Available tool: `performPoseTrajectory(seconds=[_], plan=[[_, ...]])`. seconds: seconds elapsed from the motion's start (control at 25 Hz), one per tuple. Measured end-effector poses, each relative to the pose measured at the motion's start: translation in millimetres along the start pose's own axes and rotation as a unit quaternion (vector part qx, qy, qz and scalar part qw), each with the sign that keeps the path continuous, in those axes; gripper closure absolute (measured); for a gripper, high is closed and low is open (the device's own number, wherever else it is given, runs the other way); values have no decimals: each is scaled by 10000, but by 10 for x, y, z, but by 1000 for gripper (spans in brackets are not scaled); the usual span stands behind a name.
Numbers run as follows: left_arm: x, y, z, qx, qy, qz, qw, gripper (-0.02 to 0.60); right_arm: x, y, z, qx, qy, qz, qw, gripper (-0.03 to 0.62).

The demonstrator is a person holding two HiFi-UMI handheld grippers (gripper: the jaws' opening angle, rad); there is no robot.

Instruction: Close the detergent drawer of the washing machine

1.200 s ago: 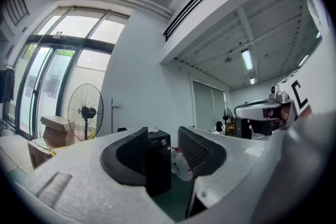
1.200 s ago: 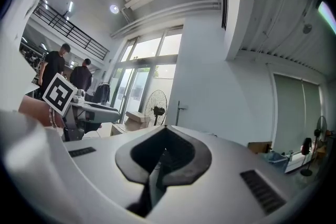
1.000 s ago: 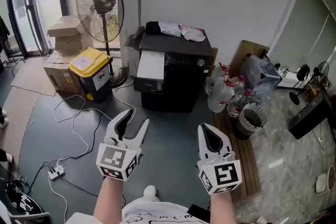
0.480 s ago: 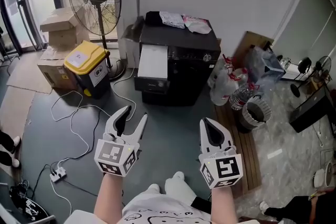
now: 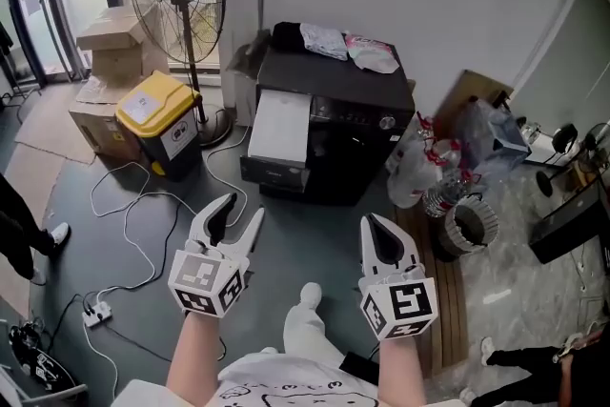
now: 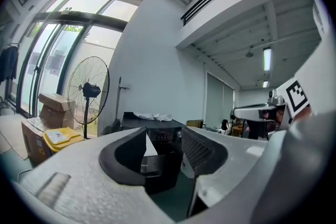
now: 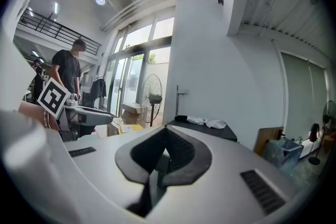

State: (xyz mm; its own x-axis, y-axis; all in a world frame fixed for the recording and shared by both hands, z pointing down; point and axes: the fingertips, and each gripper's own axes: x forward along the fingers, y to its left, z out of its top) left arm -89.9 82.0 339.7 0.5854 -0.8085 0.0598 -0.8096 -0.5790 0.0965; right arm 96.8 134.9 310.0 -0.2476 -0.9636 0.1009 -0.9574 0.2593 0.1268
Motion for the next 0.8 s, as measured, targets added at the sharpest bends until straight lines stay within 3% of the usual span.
performPoseTrajectory(seconds=[0.4,0.8], plan=[[1018,330,-189,-487,205,231,9983,376,1092,-668,-123,151,144,428,9989,600],[1689,665,-817,-1741,527,563,9817,376,1953,-1234,-488,364,555,851,9942,600]])
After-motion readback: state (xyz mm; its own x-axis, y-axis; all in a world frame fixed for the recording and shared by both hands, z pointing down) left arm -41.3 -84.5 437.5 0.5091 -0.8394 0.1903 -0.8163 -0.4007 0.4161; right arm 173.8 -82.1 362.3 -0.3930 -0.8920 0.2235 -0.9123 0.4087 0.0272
